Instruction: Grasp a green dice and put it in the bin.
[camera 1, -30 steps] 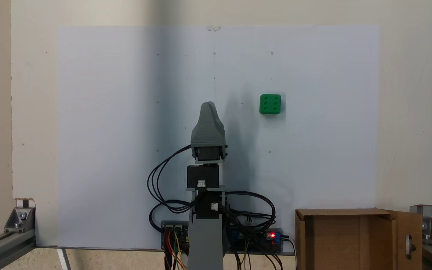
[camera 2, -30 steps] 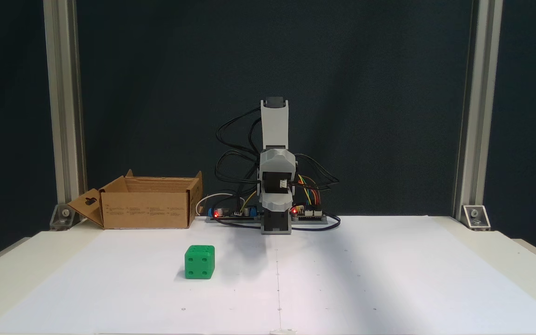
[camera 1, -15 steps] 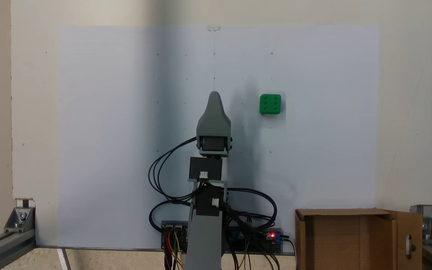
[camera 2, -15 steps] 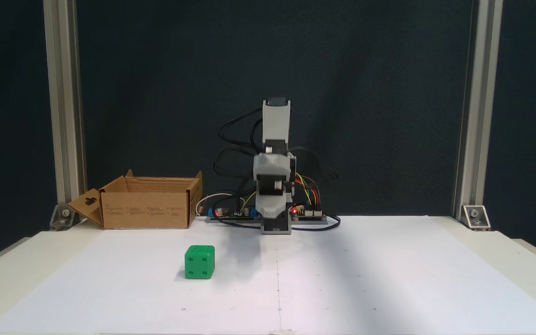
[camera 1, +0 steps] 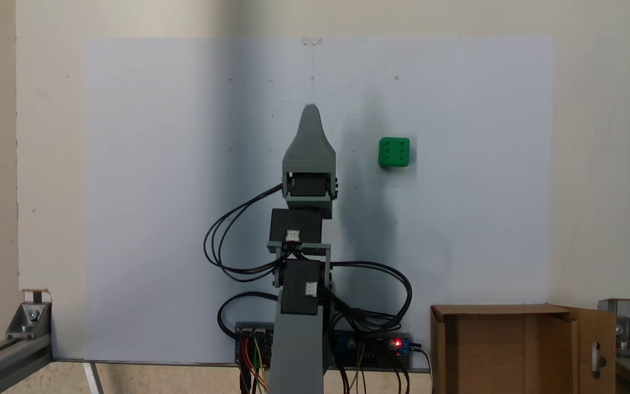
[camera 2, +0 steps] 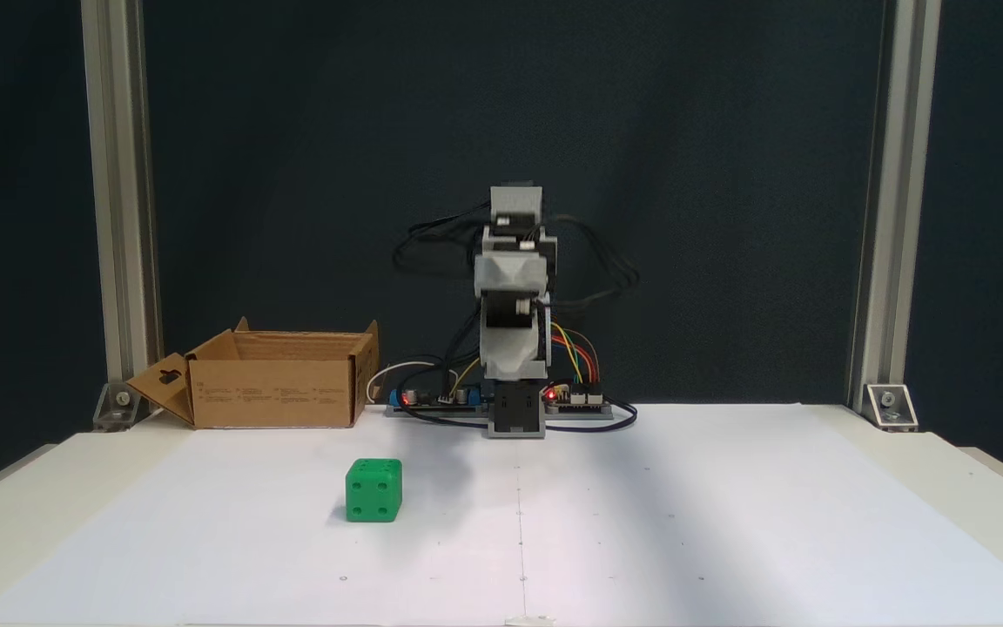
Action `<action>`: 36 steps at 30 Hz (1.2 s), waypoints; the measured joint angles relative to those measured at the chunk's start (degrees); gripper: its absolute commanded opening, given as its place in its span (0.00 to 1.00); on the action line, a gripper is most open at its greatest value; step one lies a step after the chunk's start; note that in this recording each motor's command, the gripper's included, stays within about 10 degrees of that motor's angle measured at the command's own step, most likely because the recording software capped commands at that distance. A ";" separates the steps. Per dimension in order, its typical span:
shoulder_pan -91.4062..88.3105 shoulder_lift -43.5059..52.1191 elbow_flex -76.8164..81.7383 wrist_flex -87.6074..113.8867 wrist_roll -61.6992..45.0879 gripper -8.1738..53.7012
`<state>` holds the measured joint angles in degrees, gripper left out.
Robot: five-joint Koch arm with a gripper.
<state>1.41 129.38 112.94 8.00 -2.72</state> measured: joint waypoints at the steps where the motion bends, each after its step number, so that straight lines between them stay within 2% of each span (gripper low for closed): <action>1: 0.00 0.00 -1.14 1.93 0.00 0.80; 5: 0.09 0.00 -8.61 14.06 0.00 0.80; 10: 0.35 -0.09 -10.55 31.03 0.00 0.80; 13: 0.26 -1.49 -18.37 39.73 0.00 0.81; 23: 2.55 -18.54 -48.69 67.59 1.23 0.88; 30: 10.28 -25.40 -49.13 84.46 1.41 0.87; 36: 13.10 -33.05 -50.54 87.01 1.41 0.87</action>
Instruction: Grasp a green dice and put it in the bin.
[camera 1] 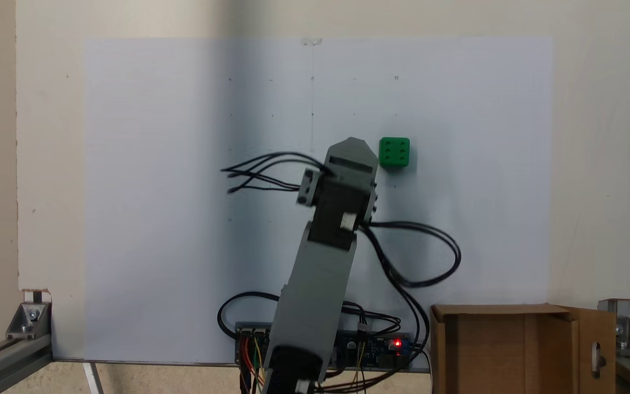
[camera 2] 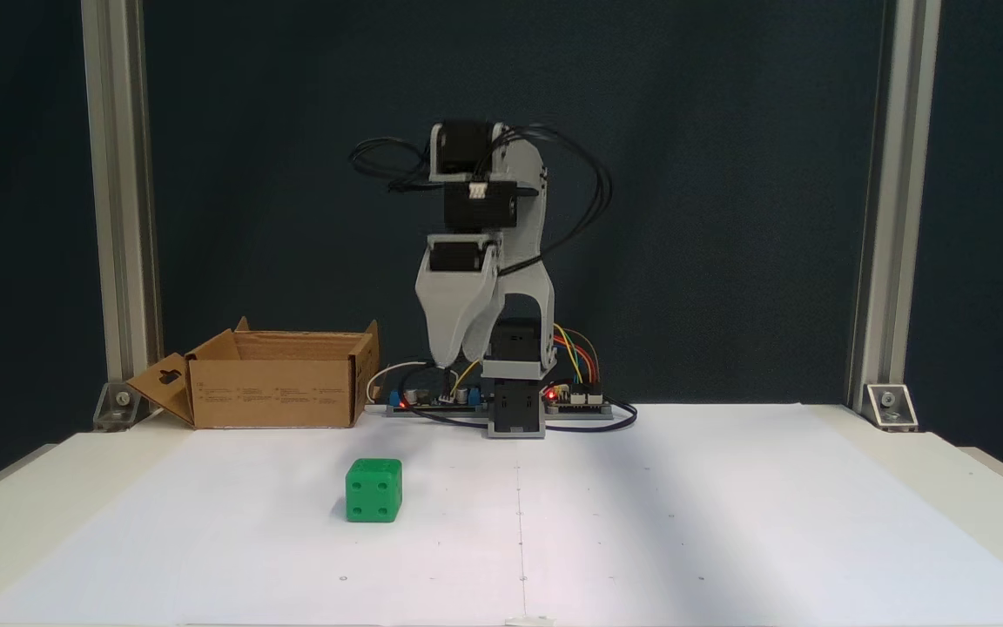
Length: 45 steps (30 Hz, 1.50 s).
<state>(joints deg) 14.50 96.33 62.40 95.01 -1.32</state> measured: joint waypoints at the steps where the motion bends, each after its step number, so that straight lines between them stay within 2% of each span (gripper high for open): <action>1: 0.44 -1.14 -1.32 0.00 0.00 0.87; 11: 7.91 -6.77 -13.54 0.00 -1.14 0.87; 21: 17.05 -6.86 -13.54 0.35 -19.69 0.87; 30: 17.49 -8.17 -13.54 1.58 -32.61 0.89; 45: 16.61 -14.15 -13.62 1.58 -33.40 0.89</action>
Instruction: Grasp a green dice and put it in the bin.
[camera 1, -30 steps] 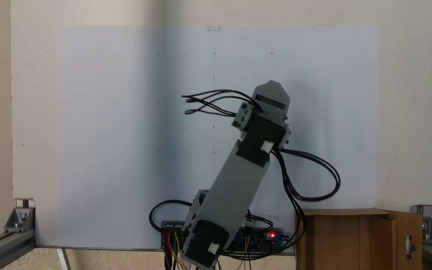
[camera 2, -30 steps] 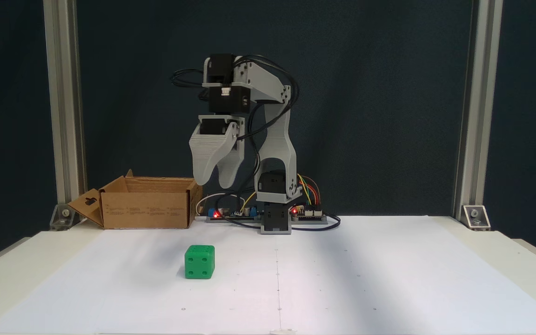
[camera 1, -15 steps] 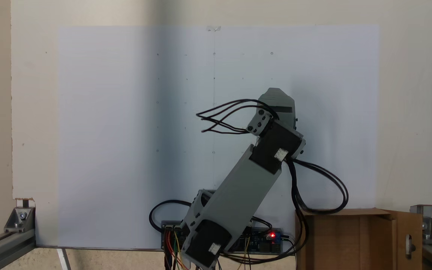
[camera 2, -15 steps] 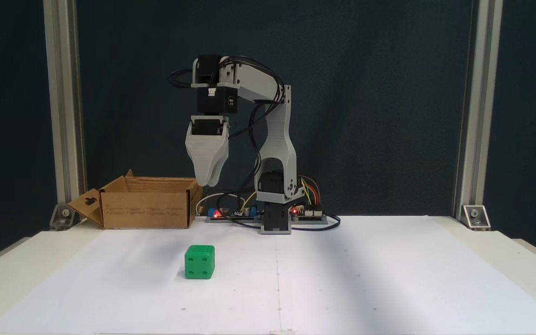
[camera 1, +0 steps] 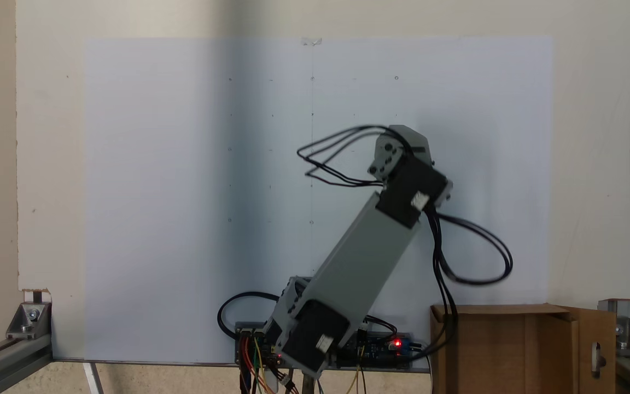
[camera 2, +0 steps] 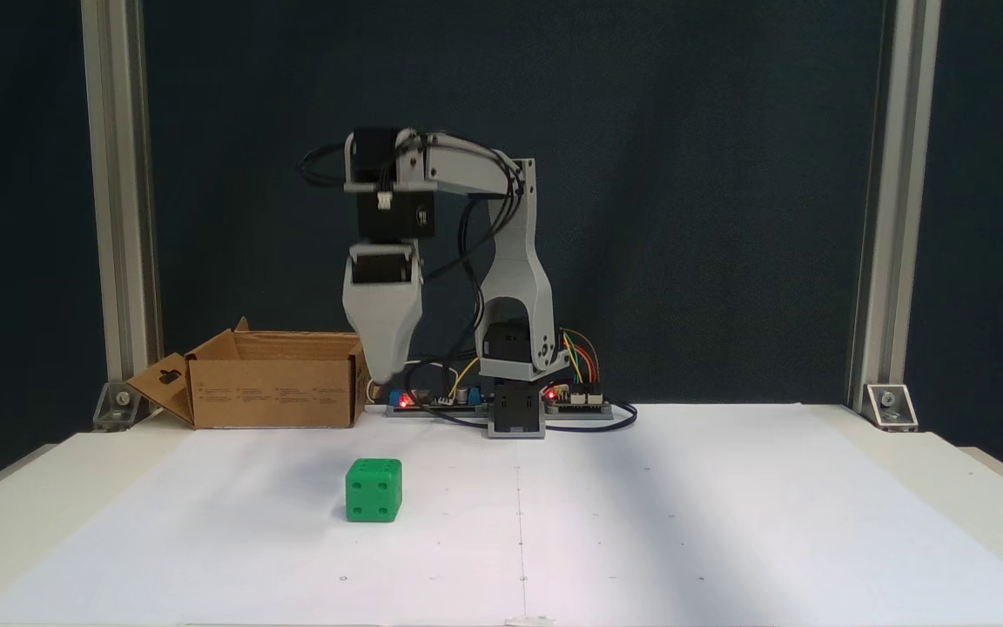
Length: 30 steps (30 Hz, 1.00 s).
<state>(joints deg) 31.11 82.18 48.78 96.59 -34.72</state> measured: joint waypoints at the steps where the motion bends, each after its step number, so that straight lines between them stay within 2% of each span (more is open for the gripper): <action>1: 0.00 -1.05 0.00 0.00 0.00 0.89; 9: -0.18 -5.80 0.09 -1.05 0.00 0.88; 19: -1.93 -5.71 0.00 -4.57 1.05 0.87; 30: -1.32 -5.71 0.09 -6.42 8.17 0.87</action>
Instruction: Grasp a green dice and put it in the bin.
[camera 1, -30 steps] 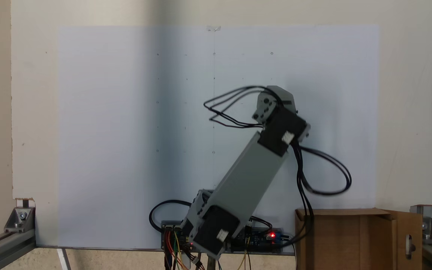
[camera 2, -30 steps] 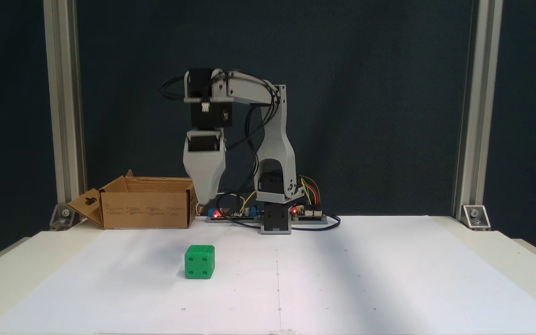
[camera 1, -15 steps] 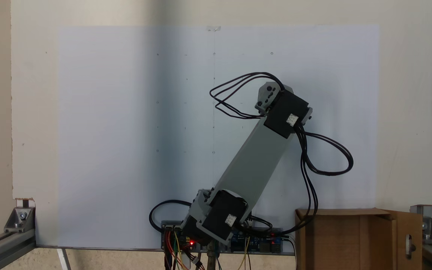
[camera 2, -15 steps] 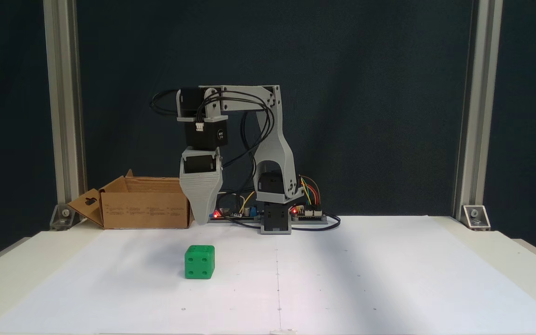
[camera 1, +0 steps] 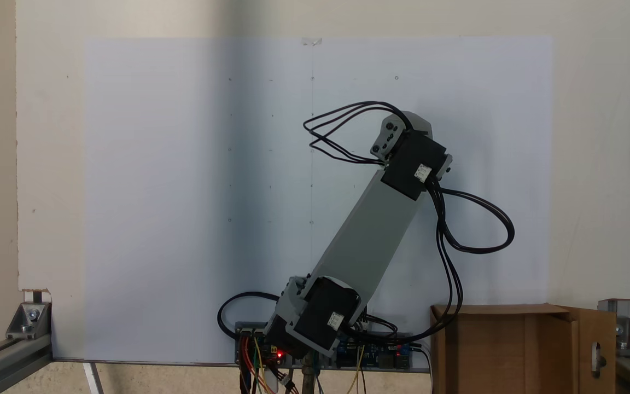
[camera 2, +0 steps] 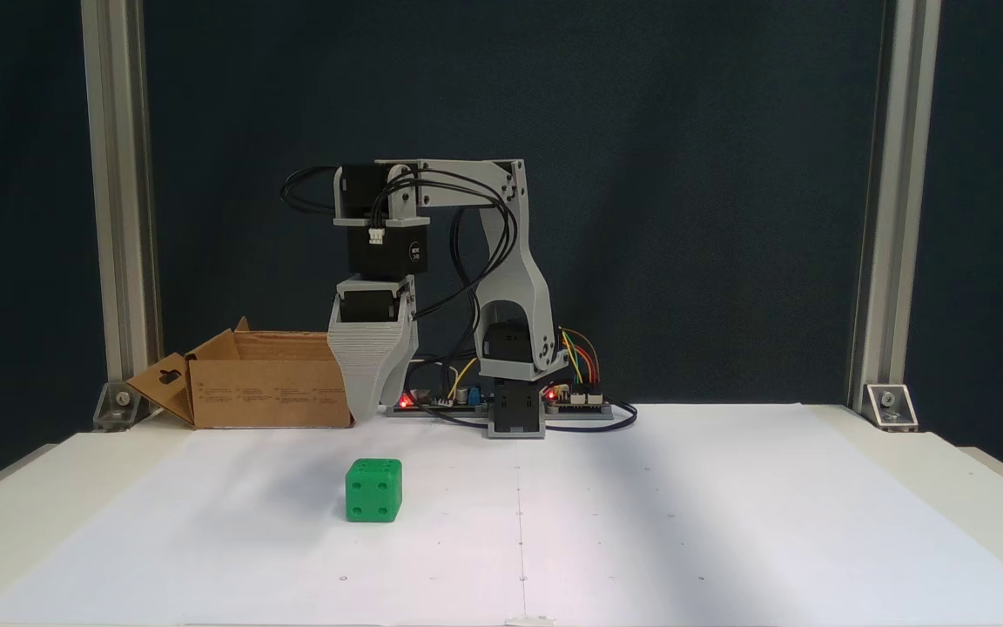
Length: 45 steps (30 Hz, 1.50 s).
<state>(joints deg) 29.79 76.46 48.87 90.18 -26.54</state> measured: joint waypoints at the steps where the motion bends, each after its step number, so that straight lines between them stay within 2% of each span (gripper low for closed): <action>1: 0.09 0.00 0.00 0.00 0.35 0.87; 19: 0.18 0.00 0.09 -1.23 0.70 0.87; 36: 0.18 0.18 13.89 -12.83 0.70 0.87; 45: 0.18 0.18 15.21 -17.05 0.70 0.87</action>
<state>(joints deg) 29.97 76.64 64.07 73.12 -25.84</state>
